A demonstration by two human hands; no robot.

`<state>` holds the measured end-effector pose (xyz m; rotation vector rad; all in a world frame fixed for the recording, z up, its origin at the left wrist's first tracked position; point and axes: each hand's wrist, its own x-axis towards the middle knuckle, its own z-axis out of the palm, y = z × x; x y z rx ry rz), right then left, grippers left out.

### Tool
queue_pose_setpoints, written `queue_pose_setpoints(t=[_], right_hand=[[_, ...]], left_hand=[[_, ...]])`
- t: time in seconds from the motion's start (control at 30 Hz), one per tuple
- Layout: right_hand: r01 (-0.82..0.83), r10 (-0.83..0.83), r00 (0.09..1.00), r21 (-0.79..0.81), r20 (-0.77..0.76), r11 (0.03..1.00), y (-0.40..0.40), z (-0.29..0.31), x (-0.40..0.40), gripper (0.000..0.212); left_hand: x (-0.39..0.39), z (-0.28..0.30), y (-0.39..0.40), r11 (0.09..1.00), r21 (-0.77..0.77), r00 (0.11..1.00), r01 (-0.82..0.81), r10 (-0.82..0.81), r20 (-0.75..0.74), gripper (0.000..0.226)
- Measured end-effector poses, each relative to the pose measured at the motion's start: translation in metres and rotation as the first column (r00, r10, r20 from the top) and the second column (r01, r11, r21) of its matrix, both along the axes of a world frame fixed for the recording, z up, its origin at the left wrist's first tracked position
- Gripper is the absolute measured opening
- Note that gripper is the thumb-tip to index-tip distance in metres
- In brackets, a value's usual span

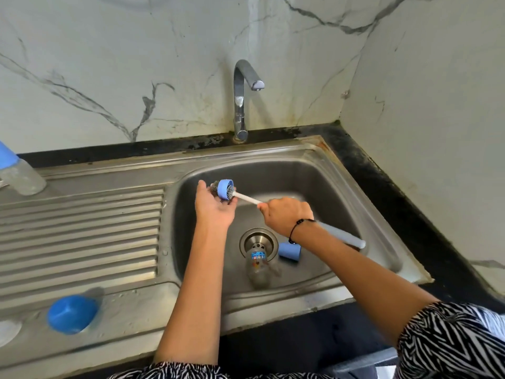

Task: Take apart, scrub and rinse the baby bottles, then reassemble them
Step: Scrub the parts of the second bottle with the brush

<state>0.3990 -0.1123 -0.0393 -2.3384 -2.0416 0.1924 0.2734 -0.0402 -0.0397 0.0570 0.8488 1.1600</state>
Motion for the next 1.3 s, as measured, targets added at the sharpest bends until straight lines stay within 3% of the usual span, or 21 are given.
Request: queue_pose_setpoints(t=[0.17,0.3,0.4,0.53,0.63,0.77,0.9,1.03,1.1,1.3], right_hand=[[-0.051,0.045,0.988,-0.040,-0.149,0.998,-0.008,0.003,0.003,0.050],[-0.084,0.081,0.992,-0.027,-0.098,0.996,-0.025,-0.003,-0.009,0.055],[-0.035,0.035,0.998,0.004,-0.043,0.999,-0.022,0.003,-0.007,0.054],[-0.120,0.119,0.991,0.026,0.054,0.992,-0.023,0.012,-0.003,0.051],[-0.191,0.185,0.979,0.060,0.089,0.980,-0.031,0.012,-0.006,0.048],[-0.211,0.193,0.971,0.132,0.140,0.968,-0.039,0.017,-0.008,0.040],[-0.238,0.201,0.953,0.148,0.225,0.960,-0.045,0.026,-0.004,0.029],[-0.203,0.136,0.917,0.144,0.376,0.969,-0.044,0.035,-0.007,0.025],[-0.256,0.203,0.908,0.102,0.368,0.961,-0.045,0.042,-0.011,0.010],[-0.338,0.277,0.887,0.112,0.371,0.934,-0.032,0.057,-0.021,0.026]], left_hand=[[-0.006,-0.012,-0.007,0.998,0.047,0.993,-0.043,0.047,-0.105,0.017],[-0.005,-0.018,-0.016,0.985,0.156,0.997,-0.075,0.070,0.036,0.016],[0.003,-0.017,-0.015,0.975,0.219,0.991,-0.035,0.062,-0.120,0.020],[0.012,-0.022,-0.016,0.976,0.214,0.925,-0.037,0.115,-0.361,0.025],[0.008,-0.027,-0.013,0.967,0.204,0.869,-0.150,0.228,-0.439,0.009],[0.000,-0.040,-0.009,0.965,0.171,0.824,-0.201,0.261,-0.504,0.025],[-0.004,-0.038,-0.007,0.982,0.065,0.876,-0.179,0.189,-0.443,0.030],[0.007,-0.027,-0.012,0.984,0.011,0.954,-0.177,0.174,-0.243,0.029],[0.014,-0.022,-0.013,0.987,0.026,0.965,-0.160,0.162,-0.208,0.026],[0.030,-0.017,-0.009,0.988,0.060,0.973,-0.144,0.152,-0.171,0.015]])
